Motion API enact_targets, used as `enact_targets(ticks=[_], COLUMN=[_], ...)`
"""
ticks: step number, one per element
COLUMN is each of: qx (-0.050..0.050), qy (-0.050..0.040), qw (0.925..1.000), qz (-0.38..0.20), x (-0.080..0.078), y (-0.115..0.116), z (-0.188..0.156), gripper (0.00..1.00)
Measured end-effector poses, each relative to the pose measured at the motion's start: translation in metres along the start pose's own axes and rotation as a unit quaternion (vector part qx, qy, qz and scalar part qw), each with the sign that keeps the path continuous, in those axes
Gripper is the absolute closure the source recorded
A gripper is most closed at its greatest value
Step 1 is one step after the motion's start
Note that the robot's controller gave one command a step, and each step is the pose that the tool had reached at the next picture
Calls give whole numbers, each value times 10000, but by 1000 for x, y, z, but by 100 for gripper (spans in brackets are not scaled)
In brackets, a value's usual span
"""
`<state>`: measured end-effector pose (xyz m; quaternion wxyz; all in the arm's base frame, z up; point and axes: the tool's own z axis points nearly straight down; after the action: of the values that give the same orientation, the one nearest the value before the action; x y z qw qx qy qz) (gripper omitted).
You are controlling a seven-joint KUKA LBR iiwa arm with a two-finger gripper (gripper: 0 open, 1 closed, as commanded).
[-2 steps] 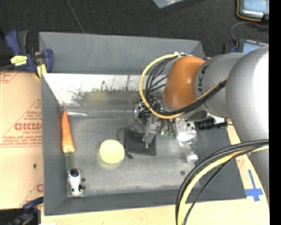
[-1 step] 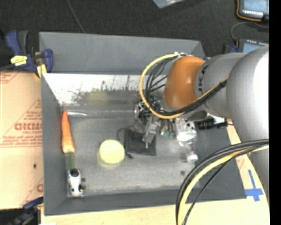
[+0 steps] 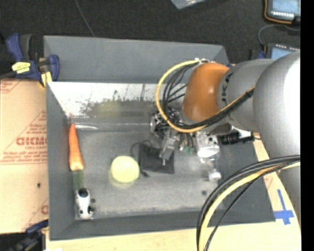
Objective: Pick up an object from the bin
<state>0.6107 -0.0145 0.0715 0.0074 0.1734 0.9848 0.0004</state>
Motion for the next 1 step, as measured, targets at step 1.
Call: enact_targets(ticks=[1], qx=[0], qy=[0], qw=[10000], qz=[-6], x=[0], y=[0], z=[0], gripper=[100])
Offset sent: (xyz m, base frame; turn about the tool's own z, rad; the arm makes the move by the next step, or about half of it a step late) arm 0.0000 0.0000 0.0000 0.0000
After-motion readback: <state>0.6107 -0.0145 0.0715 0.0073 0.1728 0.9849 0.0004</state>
